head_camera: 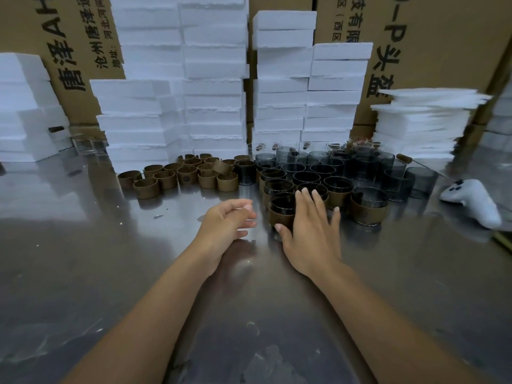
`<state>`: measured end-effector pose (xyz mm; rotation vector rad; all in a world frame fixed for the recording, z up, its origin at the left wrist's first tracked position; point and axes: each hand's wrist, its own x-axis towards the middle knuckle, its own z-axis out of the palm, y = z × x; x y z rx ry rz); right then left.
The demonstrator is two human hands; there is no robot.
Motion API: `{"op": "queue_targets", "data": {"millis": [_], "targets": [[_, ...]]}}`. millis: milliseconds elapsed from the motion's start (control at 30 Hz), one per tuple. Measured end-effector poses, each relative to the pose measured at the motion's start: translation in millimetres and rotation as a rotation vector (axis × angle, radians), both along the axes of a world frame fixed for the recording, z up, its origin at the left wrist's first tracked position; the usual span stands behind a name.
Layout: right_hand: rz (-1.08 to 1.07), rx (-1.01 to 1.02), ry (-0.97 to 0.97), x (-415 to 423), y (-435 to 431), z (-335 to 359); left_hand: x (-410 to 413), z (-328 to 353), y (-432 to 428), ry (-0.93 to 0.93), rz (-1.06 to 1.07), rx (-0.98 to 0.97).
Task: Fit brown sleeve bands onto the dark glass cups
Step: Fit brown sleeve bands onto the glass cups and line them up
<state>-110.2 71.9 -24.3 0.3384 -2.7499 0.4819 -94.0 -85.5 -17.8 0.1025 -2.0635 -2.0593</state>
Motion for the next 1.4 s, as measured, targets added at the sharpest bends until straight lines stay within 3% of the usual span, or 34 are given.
{"op": "queue_targets", "data": {"millis": [633, 767, 1000, 1167, 1400], "targets": [[-0.140, 0.245, 0.031, -56, 7, 6, -5, -3, 3, 0.023, 0.021, -0.014], [-0.035, 0.211, 0.027, -61, 19, 11, -11, -5, 2, 0.038, 0.040, -0.037], [-0.005, -0.086, 0.306, -82, 79, 49, -22, -10, 1, 0.040, 0.057, -0.039], [-0.249, -0.466, 0.194, -115, 148, 55, -26, -12, 2, 0.051, 0.053, -0.066], [-0.413, -0.302, -0.086, -119, 177, 20, -29, -14, 3, 0.055, 0.047, -0.096]]}}
